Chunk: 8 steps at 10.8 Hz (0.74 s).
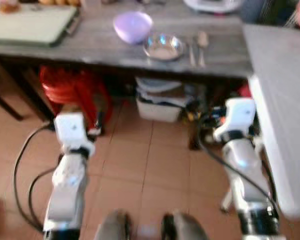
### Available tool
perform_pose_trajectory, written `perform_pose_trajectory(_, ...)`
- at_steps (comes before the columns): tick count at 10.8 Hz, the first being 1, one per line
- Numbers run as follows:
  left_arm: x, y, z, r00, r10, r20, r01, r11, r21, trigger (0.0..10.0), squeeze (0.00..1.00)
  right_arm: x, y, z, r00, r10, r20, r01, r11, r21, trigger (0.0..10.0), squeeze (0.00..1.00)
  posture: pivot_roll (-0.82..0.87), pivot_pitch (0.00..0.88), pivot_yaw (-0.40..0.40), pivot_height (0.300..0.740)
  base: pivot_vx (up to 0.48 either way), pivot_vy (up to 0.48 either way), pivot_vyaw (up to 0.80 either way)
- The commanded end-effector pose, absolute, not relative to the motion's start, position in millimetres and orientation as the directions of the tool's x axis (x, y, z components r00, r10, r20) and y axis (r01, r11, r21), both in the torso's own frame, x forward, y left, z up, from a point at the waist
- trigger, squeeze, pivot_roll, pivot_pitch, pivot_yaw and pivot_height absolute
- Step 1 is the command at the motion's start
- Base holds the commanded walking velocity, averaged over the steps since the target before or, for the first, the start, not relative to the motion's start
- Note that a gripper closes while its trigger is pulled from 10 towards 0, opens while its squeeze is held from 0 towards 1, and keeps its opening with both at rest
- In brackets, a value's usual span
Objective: Setting the table
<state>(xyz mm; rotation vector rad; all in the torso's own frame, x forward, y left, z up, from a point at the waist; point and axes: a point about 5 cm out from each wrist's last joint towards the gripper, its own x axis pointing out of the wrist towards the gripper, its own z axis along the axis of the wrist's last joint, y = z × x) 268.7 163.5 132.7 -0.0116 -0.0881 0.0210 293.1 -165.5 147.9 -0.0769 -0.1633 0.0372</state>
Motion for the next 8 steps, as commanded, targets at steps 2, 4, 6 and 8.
perform_pose_trajectory(2,264.7,161.1,130.5,0.997,-0.029,0.075,0.031,0.999,-0.024,10.0,0.00,293.1,-157.1,151.9,0.981,0.080,0.176,-0.067,0.995,-0.080,10.0,0.00,0.01,0.175,-0.003,0.740,0.000,0.000,0.00)
perform_pose_trajectory(4,247.1,168.1,122.3,0.999,-0.035,0.042,0.036,0.999,-0.016,10.0,0.00,274.3,-160.5,142.1,0.985,0.091,0.149,-0.074,0.990,-0.117,10.0,0.00,0.00,0.178,0.001,0.740,0.000,0.000,0.00)
perform_pose_trajectory(6,232.0,179.3,113.5,1.000,-0.020,-0.002,0.020,1.000,-0.001,10.0,0.00,268.5,-168.4,139.1,0.988,0.075,0.133,-0.057,0.989,-0.138,10.0,0.00,0.00,0.183,0.004,0.740,0.000,-0.127,0.00)
perform_pose_trajectory(8,235.1,175.4,117.0,0.999,-0.034,0.009,0.034,0.999,-0.009,10.0,0.00,275.1,-169.5,144.0,0.986,0.078,0.147,-0.056,0.987,-0.148,10.0,0.00,-0.01,0.180,0.005,0.740,0.000,-0.347,-0.67)
